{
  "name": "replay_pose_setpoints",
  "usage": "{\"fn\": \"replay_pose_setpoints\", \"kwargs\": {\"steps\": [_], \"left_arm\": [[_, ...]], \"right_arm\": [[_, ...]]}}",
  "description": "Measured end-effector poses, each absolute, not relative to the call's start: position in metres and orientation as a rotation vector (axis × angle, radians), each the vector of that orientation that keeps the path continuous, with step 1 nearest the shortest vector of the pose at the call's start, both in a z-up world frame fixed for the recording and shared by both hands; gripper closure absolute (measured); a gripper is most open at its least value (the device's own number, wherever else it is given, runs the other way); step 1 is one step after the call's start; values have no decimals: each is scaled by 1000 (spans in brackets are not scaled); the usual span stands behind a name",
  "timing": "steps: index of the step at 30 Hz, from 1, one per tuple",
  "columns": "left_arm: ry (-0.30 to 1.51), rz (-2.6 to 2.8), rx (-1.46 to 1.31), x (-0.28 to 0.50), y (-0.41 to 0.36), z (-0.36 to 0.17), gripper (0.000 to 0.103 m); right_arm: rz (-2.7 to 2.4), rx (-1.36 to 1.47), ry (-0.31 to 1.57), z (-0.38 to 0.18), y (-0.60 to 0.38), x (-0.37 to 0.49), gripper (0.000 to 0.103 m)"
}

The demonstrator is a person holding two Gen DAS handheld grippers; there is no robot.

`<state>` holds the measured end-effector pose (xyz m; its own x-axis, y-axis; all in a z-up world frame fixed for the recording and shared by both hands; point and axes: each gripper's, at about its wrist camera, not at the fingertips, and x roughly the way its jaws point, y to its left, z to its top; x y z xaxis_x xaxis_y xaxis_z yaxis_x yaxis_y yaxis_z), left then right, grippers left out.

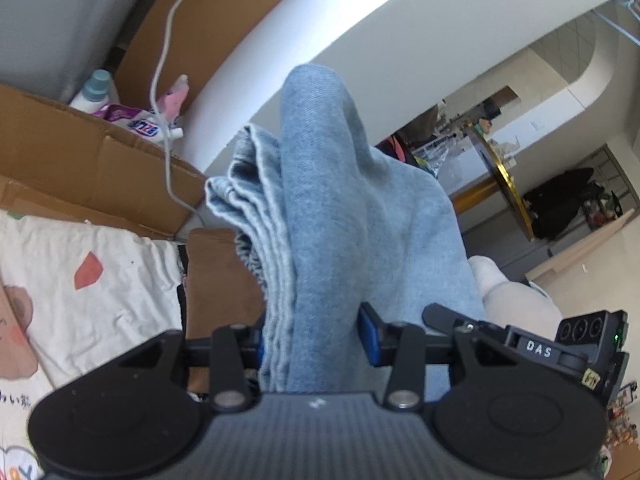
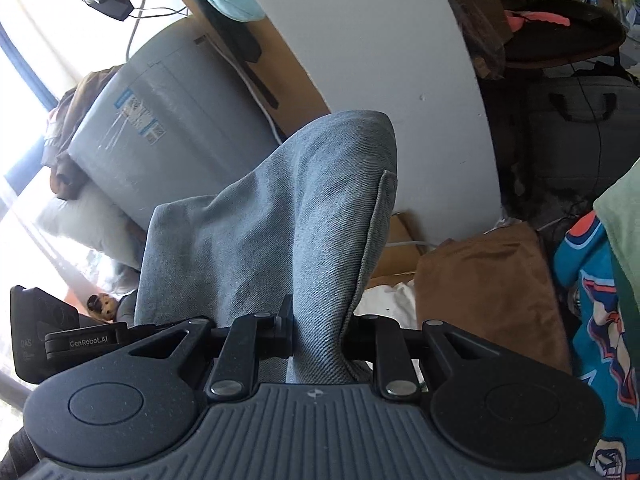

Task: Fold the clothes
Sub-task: 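Carry the held folded jeans away from the bed with both grippers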

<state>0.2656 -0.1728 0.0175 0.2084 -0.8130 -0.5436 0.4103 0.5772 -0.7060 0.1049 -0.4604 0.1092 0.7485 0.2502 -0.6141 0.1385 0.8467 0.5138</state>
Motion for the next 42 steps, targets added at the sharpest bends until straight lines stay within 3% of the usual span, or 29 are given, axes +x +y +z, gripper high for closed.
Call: {"fn": "replay_pose_setpoints", "kwargs": {"steps": [20,42], "left_arm": [[1060,-951,-529,338,-261,-51,58],[1176,-944,-598,361,-317,-253,59]], "right_arm": [[-85,550,752,58,-542,186,83],[-138,535,820,-147,-603,215,82]]}}
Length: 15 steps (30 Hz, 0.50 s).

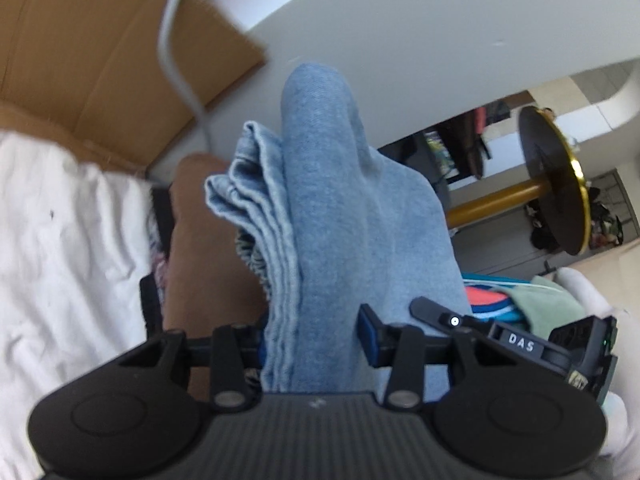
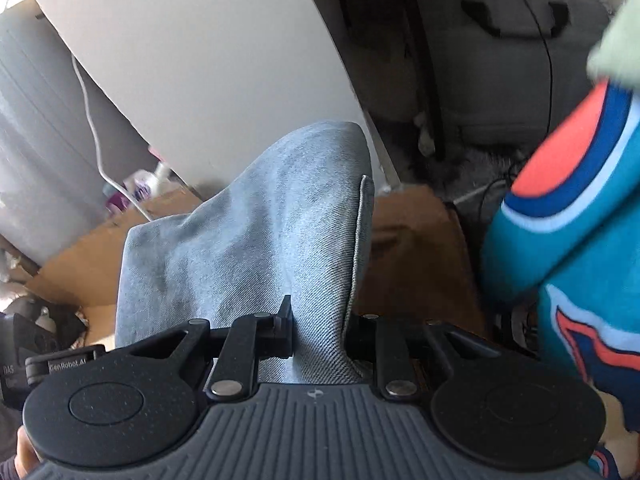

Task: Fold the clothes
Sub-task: 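Carry the held folded jeans away from the bed with both grippers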

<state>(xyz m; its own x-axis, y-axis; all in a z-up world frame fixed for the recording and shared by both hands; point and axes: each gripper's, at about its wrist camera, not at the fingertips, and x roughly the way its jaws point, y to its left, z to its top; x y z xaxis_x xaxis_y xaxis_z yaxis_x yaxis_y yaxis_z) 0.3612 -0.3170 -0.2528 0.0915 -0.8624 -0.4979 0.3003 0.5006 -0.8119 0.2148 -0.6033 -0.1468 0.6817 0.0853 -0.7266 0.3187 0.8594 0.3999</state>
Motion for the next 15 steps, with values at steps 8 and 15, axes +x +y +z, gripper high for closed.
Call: {"fn": "replay_pose_setpoints", "kwargs": {"steps": [8,15], "left_arm": [[1204,-937,-583,370,-339,-277,59],[1274,-880,-513,384,-341,-287,52]], "right_arm": [[-145,549,789,-184,-628,222,81],[-179,563,773,-227,-630,236,76]]}}
